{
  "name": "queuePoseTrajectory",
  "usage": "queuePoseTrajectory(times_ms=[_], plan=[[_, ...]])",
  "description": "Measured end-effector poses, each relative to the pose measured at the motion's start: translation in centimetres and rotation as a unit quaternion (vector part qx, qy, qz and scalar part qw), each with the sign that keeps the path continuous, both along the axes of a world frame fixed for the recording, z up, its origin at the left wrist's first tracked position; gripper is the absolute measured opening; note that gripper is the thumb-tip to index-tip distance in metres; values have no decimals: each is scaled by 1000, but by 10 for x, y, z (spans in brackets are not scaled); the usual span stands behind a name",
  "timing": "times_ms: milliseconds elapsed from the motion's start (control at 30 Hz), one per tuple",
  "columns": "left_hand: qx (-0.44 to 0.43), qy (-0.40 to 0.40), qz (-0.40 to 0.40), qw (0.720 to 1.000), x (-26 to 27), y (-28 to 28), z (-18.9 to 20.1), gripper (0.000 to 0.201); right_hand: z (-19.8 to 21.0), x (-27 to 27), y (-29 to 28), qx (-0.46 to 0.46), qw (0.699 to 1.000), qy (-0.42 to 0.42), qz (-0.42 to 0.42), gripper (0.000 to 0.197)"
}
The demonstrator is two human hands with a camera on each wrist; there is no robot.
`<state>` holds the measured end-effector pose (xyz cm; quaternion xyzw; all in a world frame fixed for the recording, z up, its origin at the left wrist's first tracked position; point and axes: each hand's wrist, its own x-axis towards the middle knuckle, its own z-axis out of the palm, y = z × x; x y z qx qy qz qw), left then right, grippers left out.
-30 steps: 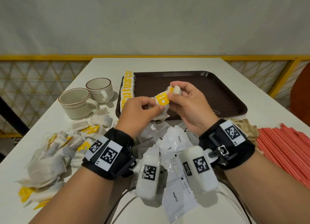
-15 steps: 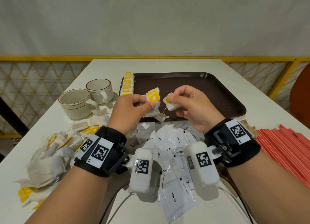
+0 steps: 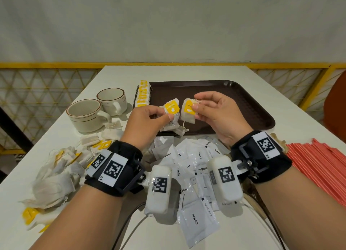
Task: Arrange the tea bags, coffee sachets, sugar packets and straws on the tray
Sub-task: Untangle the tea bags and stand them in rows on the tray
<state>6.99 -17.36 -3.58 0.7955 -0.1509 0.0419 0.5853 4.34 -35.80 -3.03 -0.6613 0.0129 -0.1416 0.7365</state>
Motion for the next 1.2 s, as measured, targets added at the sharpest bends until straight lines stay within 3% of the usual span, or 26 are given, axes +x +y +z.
queuePoseTrajectory(times_ms=[133, 200, 300, 400, 567, 800, 1033, 1200], plan=[[6, -5, 3, 1000, 2, 1, -2, 11, 12, -9, -6, -130, 987, -26, 88, 20], [19, -16, 0, 1000, 3, 1, -2, 9, 15, -13, -5, -143, 979, -16, 143, 22], [54, -35, -34, 997, 3, 1, -2, 7, 13, -13, 0, -204, 973, -40, 105, 33], [87, -65, -65, 992, 2, 0, -2, 17, 9, -9, 1, -252, 965, -56, 55, 42], [97, -81, -76, 989, 2, 1, -1, 8, 9, -8, -1, -296, 951, -76, 50, 21], [15, -41, -6, 999, 8, 6, -2, 18, 11, -6, -7, -261, 961, -90, -16, 8], [-21, -48, 9, 999, 12, 5, -6, 28, 10, -9, -3, -167, 981, -73, 61, 8], [-28, -51, -11, 998, 8, 3, -5, 21, 12, -11, 3, -54, 988, -25, 143, 28]])
